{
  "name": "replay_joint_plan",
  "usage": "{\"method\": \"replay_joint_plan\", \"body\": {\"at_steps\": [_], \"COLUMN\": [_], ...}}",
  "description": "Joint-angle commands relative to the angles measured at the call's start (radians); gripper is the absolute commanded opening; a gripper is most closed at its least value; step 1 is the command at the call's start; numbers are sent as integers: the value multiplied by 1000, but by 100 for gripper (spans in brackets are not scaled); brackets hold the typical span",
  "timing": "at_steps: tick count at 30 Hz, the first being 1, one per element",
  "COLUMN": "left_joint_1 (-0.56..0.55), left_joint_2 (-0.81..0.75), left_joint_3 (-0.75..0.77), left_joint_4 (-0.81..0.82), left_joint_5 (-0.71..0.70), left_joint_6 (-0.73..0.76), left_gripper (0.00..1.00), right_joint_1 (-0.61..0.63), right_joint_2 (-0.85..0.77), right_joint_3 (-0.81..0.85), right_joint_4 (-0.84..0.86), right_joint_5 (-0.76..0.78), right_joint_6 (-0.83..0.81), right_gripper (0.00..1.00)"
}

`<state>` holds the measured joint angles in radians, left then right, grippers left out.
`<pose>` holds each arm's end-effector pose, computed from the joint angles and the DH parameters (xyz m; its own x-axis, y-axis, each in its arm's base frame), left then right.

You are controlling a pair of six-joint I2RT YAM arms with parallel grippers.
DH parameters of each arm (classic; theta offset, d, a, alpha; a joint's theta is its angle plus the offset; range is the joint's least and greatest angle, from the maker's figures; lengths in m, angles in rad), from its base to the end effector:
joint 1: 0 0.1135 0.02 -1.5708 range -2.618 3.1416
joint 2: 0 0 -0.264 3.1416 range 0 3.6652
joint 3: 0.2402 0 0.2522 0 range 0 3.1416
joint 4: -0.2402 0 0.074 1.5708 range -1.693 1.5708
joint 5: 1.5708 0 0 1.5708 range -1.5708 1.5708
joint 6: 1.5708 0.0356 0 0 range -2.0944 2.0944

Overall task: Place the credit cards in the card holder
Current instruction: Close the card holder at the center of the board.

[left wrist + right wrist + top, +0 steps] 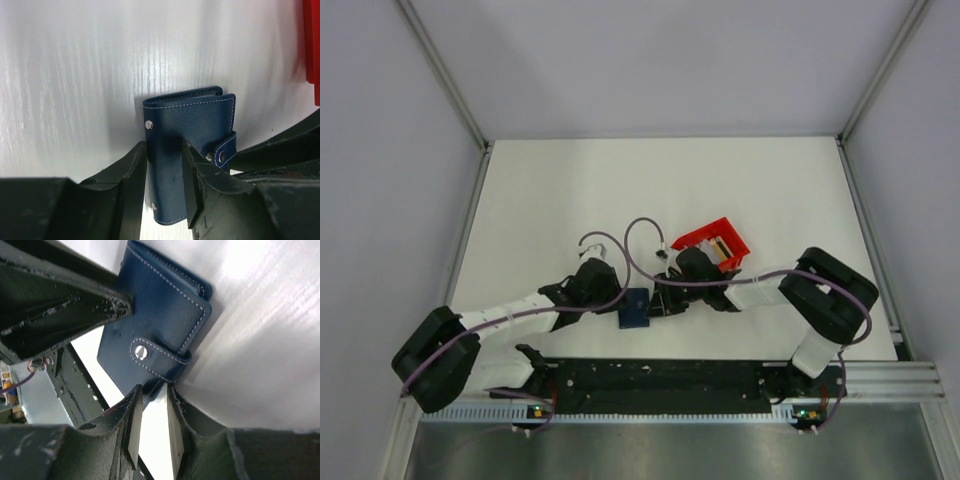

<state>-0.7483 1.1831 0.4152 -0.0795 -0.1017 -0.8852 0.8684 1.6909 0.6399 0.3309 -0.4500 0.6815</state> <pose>0.1567 -0.1406 0.1489 -0.8336 -0.2768 -0.4780 -0.0278 0.8853 -0.4642 0.1853 0.2429 0.1229 -0.8969 -0.1817 -0.4031 -0.4294 0.5751 0.6963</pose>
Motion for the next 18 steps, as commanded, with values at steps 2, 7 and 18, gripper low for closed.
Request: {"method": "replay_joint_plan", "body": {"at_steps": [2, 7, 18], "left_joint_1": [9, 10, 10], "left_joint_2": [70, 112, 107], "left_joint_3": [28, 34, 23], "left_joint_4": [-31, -19, 1], "left_joint_5": [-15, 20, 33], "left_joint_6": [98, 103, 97], "left_gripper": [37, 33, 32], "right_joint_1": [4, 3, -12], "right_joint_2": [-141, -284, -54], "right_joint_3": [-23, -23, 99], "right_joint_4": [-61, -131, -40], "right_joint_5": [65, 169, 125], "right_joint_6": [-36, -50, 29], "right_gripper": [26, 19, 4]}}
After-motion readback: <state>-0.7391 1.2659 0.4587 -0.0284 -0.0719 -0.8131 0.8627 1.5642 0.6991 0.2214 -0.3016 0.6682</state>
